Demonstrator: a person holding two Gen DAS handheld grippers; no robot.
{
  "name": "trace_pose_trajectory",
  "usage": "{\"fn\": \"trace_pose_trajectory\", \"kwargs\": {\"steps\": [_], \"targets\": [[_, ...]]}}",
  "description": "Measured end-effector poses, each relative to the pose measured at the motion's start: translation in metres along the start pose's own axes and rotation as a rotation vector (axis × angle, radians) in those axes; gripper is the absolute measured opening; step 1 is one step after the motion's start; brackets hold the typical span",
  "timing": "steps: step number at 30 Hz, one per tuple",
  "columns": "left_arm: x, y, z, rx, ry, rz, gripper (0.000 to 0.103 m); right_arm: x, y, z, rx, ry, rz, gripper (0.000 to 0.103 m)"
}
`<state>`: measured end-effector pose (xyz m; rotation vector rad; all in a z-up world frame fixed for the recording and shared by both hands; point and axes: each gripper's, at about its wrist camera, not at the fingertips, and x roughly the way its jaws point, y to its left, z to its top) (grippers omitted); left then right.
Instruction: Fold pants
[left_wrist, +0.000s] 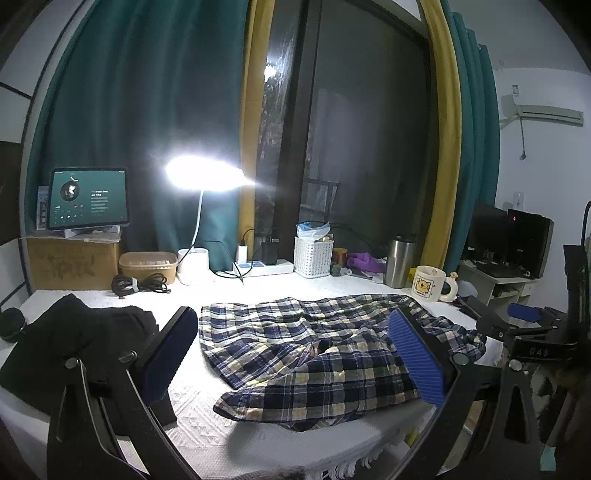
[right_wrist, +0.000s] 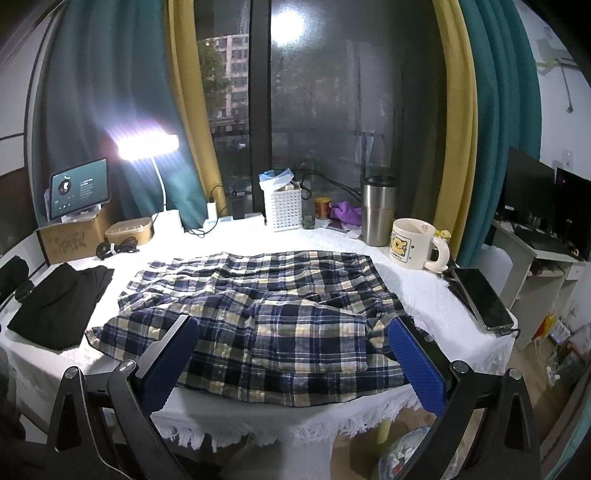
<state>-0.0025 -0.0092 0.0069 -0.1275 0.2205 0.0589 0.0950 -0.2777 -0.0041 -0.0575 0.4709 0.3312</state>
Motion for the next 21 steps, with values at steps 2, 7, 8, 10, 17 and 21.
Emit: {"fn": "trace_pose_trajectory", "kwargs": {"steps": [2, 7, 8, 10, 17, 21], "targets": [[0.0002, -0.0011, -0.0004, 0.005, -0.004, 0.002, 0.102, -0.0003, 0.0003, 0.0000, 0.001, 0.000, 0.000, 0.103], [0.0005, -0.0020, -0.0020, 0.009, 0.001, -0.002, 0.102, -0.0036, -0.0013, 0.0014, 0.008, -0.012, -0.005, 0.103], [-0.0003, -0.0016, -0.0026, 0.008, 0.000, -0.002, 0.102, -0.0045, -0.0018, 0.0017, 0.011, -0.015, -0.005, 0.103], [-0.0003, -0.0018, -0.0026, 0.007, 0.000, -0.003, 0.102, -0.0054, -0.0027, 0.0030, 0.013, -0.018, -0.006, 0.103], [-0.0011, -0.0028, -0.0036, 0.013, 0.000, -0.004, 0.102, -0.0069, -0.0008, 0.0049, 0.011, -0.029, 0.000, 0.103], [-0.0018, -0.0042, -0.0040, 0.019, 0.000, -0.006, 0.102, -0.0076, 0.0001, 0.0057, 0.012, -0.032, 0.001, 0.103]]}}
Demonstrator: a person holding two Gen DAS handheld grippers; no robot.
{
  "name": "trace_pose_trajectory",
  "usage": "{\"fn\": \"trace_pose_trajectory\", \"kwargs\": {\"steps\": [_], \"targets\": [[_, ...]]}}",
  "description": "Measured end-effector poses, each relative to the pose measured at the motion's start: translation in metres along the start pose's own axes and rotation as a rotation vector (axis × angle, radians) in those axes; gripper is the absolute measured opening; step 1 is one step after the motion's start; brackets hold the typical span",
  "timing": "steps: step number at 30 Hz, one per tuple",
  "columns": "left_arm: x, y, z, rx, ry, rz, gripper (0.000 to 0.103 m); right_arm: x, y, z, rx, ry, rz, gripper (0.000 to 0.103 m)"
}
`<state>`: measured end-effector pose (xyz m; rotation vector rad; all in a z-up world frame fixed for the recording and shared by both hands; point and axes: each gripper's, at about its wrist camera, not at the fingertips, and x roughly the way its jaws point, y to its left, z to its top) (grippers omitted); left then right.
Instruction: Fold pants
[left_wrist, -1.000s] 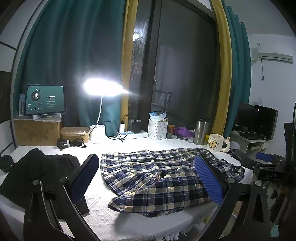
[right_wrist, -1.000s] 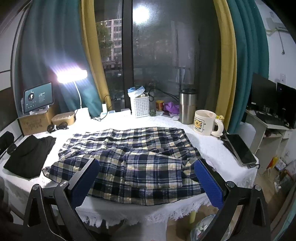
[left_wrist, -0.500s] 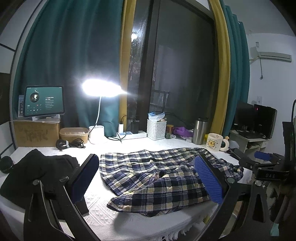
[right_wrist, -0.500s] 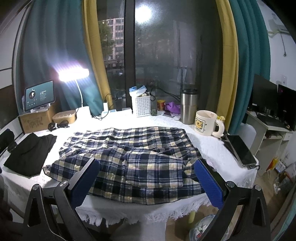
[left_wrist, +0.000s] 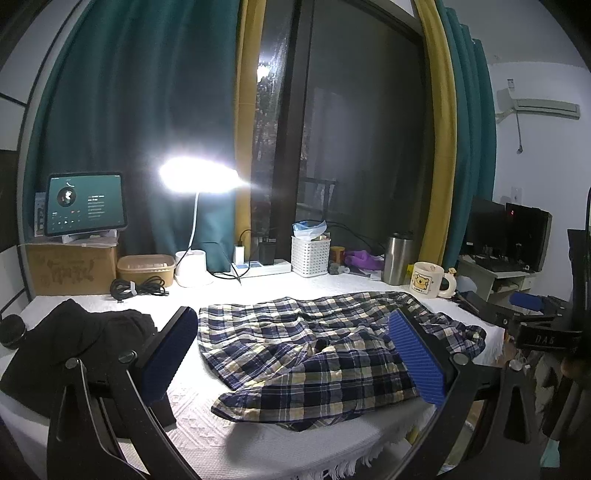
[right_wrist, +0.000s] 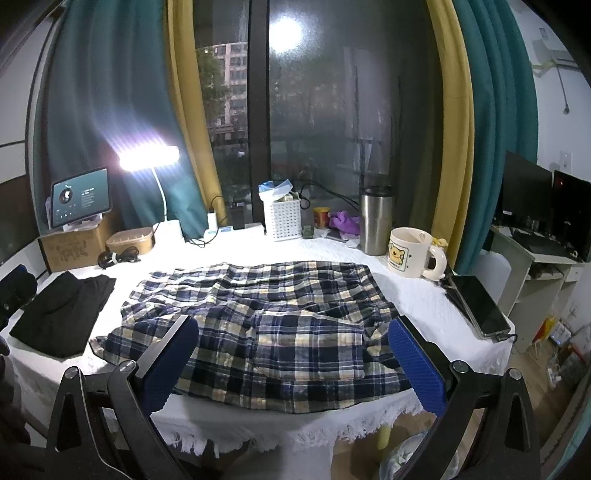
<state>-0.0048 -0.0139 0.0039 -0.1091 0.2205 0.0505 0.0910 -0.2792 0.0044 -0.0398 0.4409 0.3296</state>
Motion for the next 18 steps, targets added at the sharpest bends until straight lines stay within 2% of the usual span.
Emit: {"fn": "trace_pose_trajectory", "kwargs": {"steps": [18], "targets": [[-0.0003, -0.0034, 0.0023, 0.006, 0.002, 0.000, 0.102, -0.0009, 0.0022, 0.0012, -0.005, -0.002, 0.002, 0.103]]}}
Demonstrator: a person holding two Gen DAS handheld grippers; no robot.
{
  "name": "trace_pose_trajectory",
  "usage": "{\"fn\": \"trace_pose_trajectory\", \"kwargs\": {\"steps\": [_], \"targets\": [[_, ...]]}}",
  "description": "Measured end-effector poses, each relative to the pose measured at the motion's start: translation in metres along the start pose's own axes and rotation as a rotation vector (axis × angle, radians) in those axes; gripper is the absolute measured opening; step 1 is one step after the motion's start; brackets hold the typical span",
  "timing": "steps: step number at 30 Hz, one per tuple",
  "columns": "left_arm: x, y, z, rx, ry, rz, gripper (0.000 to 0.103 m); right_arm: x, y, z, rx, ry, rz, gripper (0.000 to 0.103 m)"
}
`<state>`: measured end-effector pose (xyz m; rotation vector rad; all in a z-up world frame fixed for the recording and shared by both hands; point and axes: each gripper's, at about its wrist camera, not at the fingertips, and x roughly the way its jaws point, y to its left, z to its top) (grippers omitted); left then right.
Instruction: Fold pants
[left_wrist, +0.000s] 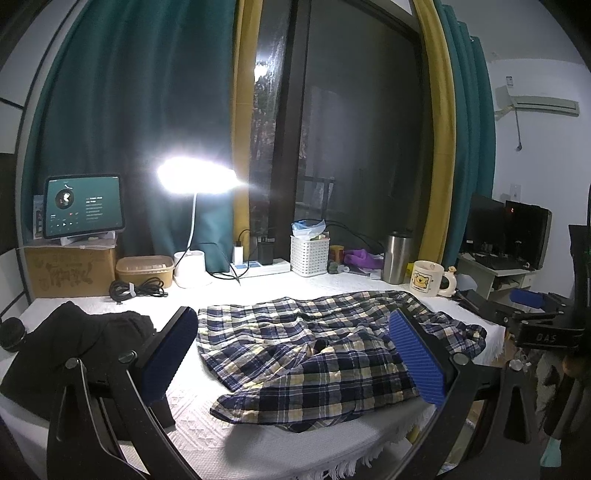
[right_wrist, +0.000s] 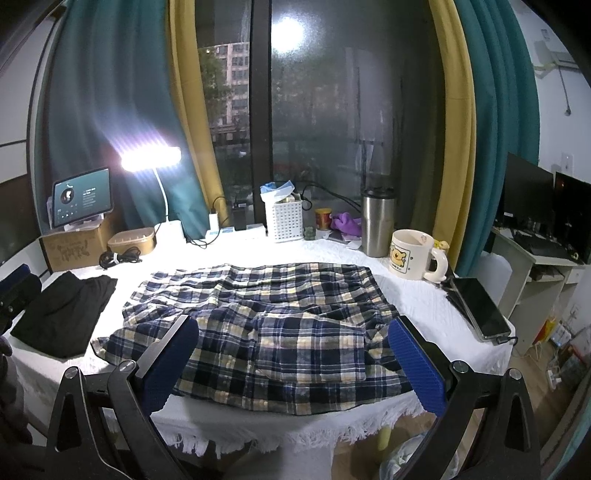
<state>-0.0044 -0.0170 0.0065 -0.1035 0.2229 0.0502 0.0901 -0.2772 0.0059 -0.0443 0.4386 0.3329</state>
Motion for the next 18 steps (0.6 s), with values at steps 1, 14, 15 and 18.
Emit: {"fn": "trace_pose_trajectory", "kwargs": {"steps": [1, 14, 15, 18], "targets": [[-0.0001, 0.0000, -0.0001, 0.000, 0.000, 0.001, 0.102, -0.0002, -0.0003, 0.0001, 0.001, 0.001, 0.000, 0.103], [0.0012, 0.0005, 0.0024, 0.003, 0.007, 0.001, 0.102, 0.0024, -0.0032, -0.0019, 0.003, 0.011, -0.004, 0.103], [0.0013, 0.0003, 0.0021, 0.004, 0.002, 0.000, 0.102, 0.0028, -0.0033, -0.0019, 0.002, 0.010, -0.004, 0.103], [0.0007, -0.0006, 0.0019, 0.014, -0.007, 0.000, 0.102, 0.0043, -0.0041, -0.0023, -0.001, 0.008, -0.002, 0.103]]}}
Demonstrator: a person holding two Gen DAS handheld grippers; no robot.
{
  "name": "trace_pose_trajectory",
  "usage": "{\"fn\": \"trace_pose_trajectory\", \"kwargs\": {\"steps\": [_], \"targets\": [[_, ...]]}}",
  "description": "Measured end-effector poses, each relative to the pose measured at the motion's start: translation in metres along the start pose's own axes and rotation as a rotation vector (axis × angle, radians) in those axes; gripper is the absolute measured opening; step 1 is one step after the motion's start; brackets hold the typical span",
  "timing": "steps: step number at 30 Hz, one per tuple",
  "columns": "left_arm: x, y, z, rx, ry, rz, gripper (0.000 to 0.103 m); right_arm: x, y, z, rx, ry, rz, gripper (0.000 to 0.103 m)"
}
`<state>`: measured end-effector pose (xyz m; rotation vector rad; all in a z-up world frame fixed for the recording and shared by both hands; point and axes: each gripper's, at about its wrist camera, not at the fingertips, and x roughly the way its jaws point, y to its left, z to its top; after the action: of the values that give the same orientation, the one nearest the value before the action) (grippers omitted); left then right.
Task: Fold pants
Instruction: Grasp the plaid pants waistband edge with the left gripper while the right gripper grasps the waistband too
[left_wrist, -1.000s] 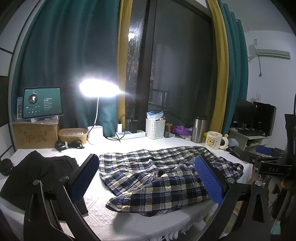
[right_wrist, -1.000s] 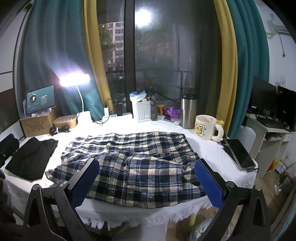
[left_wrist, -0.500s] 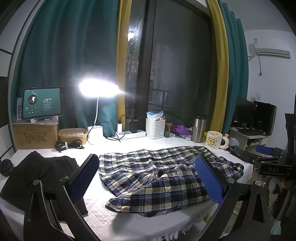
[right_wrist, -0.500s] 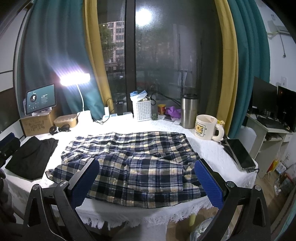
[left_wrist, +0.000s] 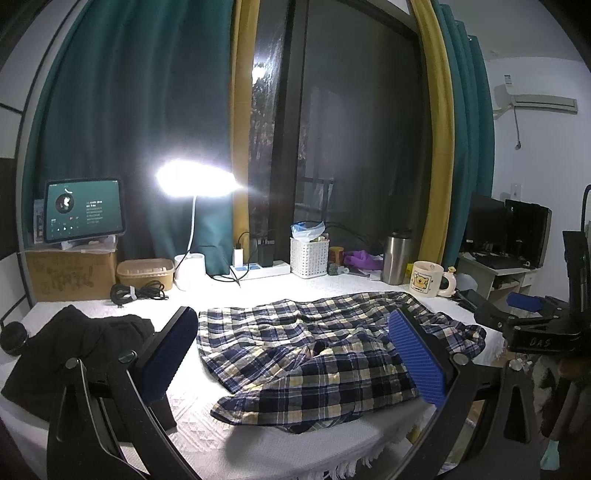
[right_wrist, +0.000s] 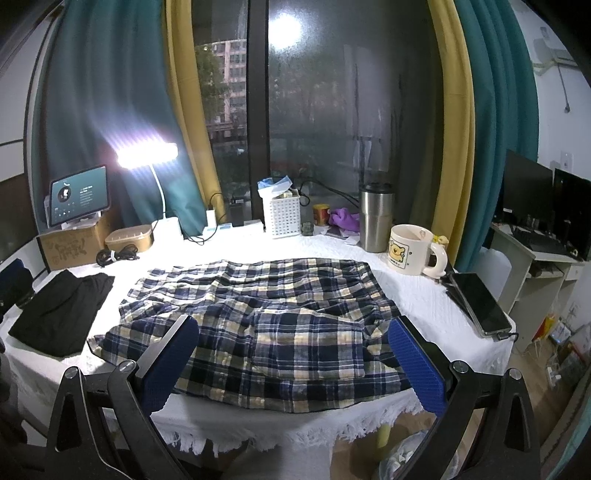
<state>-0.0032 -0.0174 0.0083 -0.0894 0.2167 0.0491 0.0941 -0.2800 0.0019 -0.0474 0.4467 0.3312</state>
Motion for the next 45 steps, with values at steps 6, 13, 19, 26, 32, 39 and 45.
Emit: {"fn": "trace_pose_trajectory", "kwargs": {"steps": [6, 13, 19, 26, 32, 39, 45], "targets": [[0.017, 0.006, 0.004, 0.017, 0.017, 0.015, 0.102, 0.024, -0.005, -0.001, -0.007, 0.026, -0.020, 0.103], [0.049, 0.020, 0.009, 0.033, 0.056, 0.046, 0.102, 0.057, -0.022, 0.006, 0.025, 0.064, -0.061, 0.103], [0.079, 0.034, 0.013, 0.056, 0.105, 0.073, 0.102, 0.078, -0.035, 0.011, 0.048, 0.091, -0.093, 0.103], [0.121, 0.051, 0.013, 0.034, 0.202, 0.079, 0.102, 0.107, -0.051, 0.020, 0.067, 0.133, -0.127, 0.103], [0.166, 0.064, 0.014, 0.014, 0.293, 0.085, 0.102, 0.136, -0.063, 0.036, 0.081, 0.161, -0.142, 0.103], [0.214, 0.083, 0.016, -0.007, 0.362, 0.107, 0.102, 0.171, -0.069, 0.057, 0.059, 0.178, -0.151, 0.103], [0.253, 0.101, 0.014, -0.025, 0.421, 0.128, 0.102, 0.208, -0.073, 0.075, 0.010, 0.193, -0.130, 0.103]]}}
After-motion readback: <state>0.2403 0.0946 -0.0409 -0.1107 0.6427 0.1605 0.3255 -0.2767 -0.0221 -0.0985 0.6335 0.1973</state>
